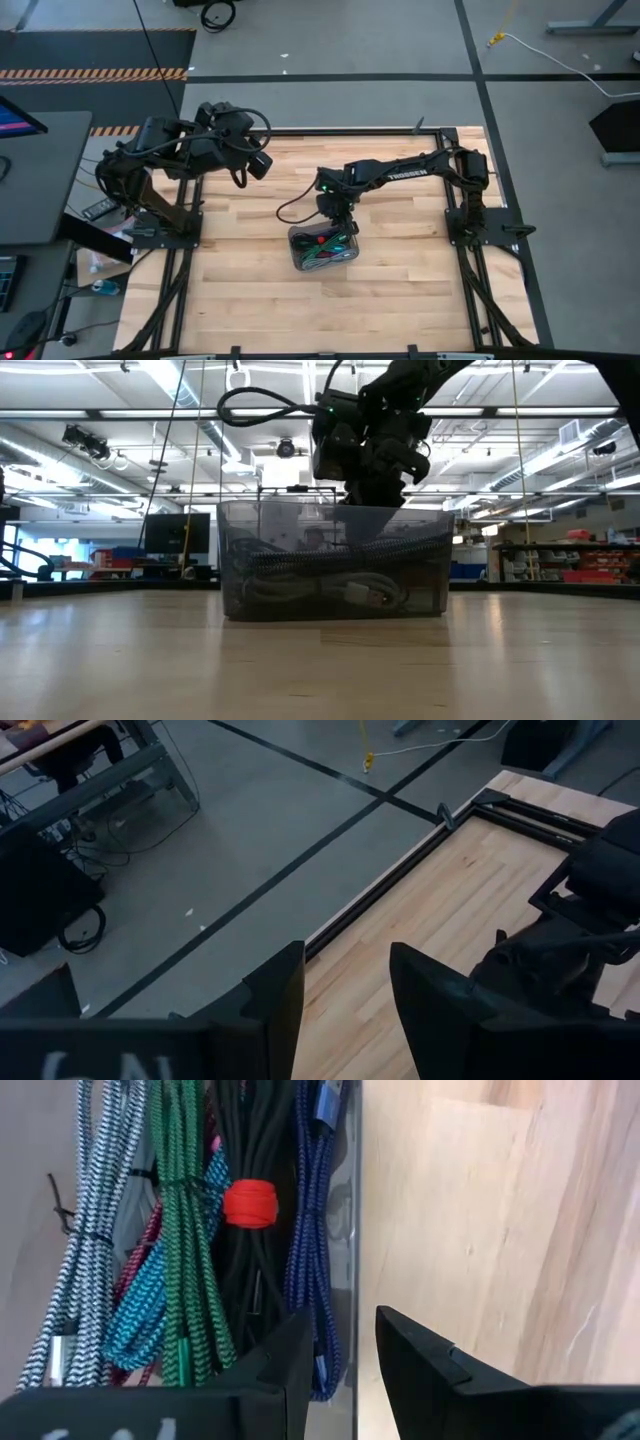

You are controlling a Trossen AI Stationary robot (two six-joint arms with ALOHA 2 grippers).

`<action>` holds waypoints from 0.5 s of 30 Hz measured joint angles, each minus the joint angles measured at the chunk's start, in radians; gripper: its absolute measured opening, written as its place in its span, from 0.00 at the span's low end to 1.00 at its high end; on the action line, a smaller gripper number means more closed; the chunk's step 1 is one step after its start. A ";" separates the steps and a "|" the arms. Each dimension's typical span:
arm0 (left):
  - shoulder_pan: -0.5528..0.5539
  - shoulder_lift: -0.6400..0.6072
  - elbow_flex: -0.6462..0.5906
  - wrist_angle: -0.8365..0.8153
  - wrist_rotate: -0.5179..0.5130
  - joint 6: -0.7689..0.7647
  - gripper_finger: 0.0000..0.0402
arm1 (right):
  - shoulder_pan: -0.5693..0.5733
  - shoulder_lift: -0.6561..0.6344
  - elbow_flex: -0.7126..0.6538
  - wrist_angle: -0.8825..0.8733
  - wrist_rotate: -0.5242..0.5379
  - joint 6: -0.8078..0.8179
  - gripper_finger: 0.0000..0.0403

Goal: Pick and place USB-C Cables
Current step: Adjust the black bin

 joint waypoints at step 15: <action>0.000 0.000 0.000 0.000 0.000 -0.001 0.39 | -0.005 0.000 -0.089 0.083 0.023 0.062 0.23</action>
